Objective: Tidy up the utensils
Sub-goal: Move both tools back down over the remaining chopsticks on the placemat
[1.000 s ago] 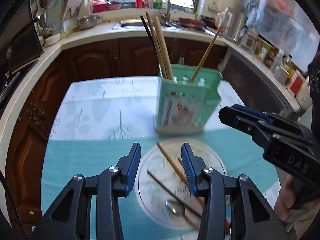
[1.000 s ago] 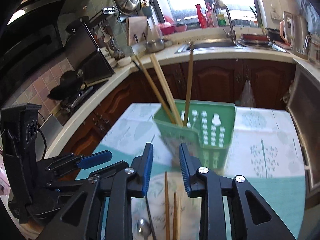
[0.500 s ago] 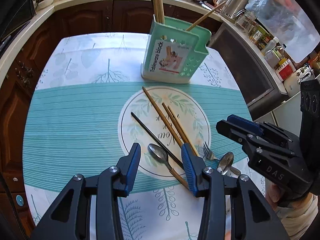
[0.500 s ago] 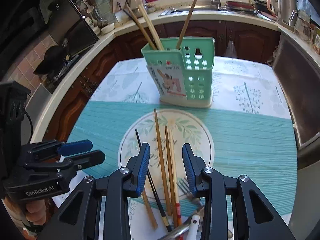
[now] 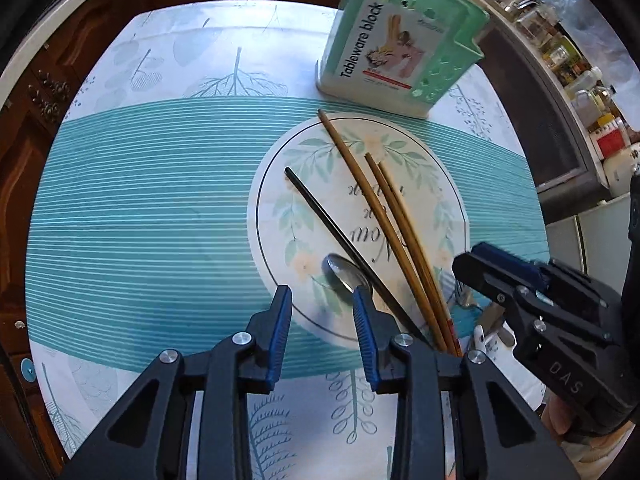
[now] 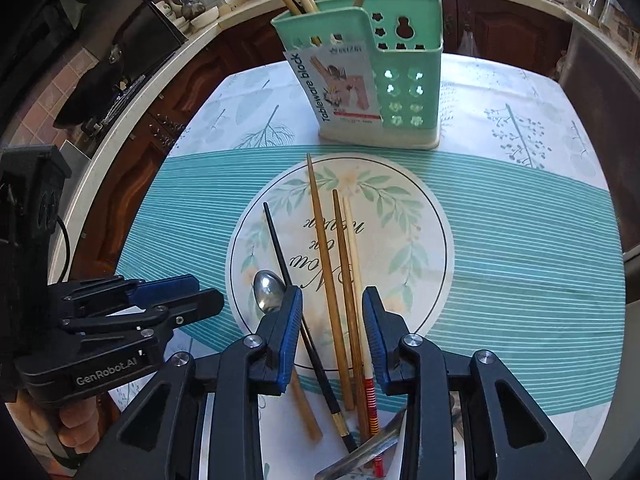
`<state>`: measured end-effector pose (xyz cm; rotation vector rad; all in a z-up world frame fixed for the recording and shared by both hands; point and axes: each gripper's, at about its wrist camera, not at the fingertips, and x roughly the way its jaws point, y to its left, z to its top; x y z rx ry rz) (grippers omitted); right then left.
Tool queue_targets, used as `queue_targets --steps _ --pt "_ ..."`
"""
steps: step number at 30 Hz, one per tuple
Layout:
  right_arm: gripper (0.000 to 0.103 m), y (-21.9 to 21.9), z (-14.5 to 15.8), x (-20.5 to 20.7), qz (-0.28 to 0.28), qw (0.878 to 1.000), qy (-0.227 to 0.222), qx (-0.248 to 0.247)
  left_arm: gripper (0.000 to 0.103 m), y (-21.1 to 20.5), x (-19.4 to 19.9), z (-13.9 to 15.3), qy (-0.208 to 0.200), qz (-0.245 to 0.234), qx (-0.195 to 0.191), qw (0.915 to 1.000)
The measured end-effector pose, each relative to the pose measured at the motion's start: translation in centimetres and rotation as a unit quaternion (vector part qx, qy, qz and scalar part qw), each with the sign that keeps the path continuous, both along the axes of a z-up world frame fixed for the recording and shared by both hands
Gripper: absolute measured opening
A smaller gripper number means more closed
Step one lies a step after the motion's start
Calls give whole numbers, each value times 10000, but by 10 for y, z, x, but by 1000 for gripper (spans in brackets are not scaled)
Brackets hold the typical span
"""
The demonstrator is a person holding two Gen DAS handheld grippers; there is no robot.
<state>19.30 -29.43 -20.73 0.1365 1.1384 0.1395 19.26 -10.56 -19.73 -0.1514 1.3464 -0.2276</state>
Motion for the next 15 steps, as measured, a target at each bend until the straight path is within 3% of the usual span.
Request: queue_targets --steps 2,8,12,15 --pt "16 -3 -7 10 -52 9999 138 54 30 0 10 -4 59 51 -26 10000" --pt "14 -7 -19 34 -112 9986 430 299 11 0 46 -22 490 475 -179 9975" --pt "14 -7 -19 43 -120 9983 415 402 9 -4 62 -39 839 719 -121 9938" --pt "14 -8 -20 46 -122 9981 427 418 9 -9 68 -44 881 801 -99 9928"
